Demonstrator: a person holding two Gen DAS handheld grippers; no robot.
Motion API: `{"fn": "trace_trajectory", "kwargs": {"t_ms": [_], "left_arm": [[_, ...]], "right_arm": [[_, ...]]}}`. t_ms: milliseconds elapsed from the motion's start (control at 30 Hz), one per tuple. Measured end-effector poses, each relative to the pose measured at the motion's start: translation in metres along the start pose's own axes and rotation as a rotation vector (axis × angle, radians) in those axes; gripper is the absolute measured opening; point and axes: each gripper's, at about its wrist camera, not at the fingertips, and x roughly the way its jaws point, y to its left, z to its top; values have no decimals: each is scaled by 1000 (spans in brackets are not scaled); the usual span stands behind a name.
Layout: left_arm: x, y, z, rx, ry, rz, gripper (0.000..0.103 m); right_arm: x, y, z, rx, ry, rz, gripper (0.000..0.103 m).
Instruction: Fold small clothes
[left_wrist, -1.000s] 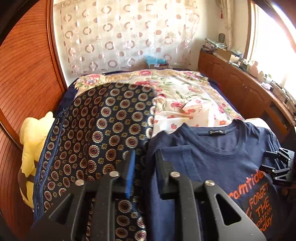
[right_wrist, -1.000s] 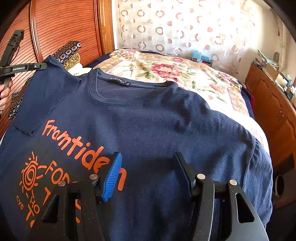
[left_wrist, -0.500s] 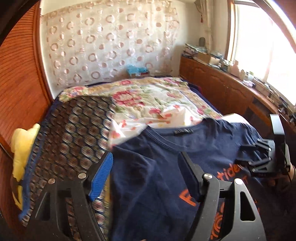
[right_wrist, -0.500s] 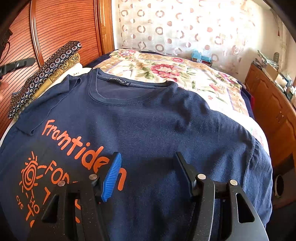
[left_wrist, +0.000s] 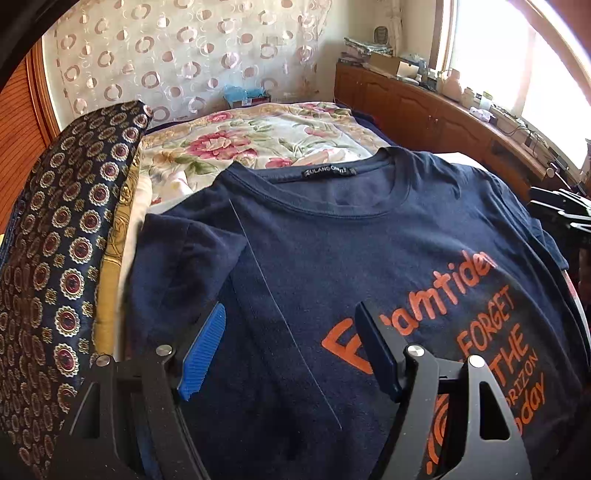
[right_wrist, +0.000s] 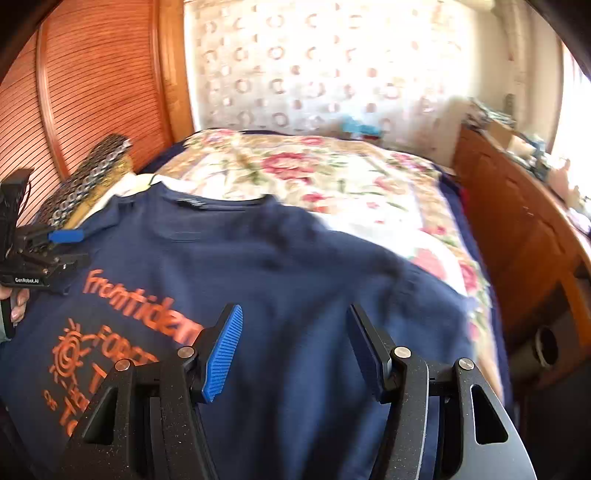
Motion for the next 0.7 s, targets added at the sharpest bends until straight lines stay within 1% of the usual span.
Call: {"fn": "trace_trajectory", "kwargs": {"t_ms": [100,200,267,400,533,700], "left_arm": [[6,0,-1,1,11,1,74],[11,-1,-4,8,18,3,74],[15,-3,-5,12,25,6,74],[16,-4,-5,18,13,10,76],[16,-4,-6,17,2,8,78],[18,-4,-5,18,5,4,81]], "right_arm": [[-14,-23,-14,42,0,-56,60],[-23,-45,-32,94,18,-103,60],[-27,-57,-42,126,33,-126,60],[-32,-77,-62,176,65,-167,60],[-33,-81,-69,209,93,-171,60],[-33,-94,-73,250,121,-145,60]]}}
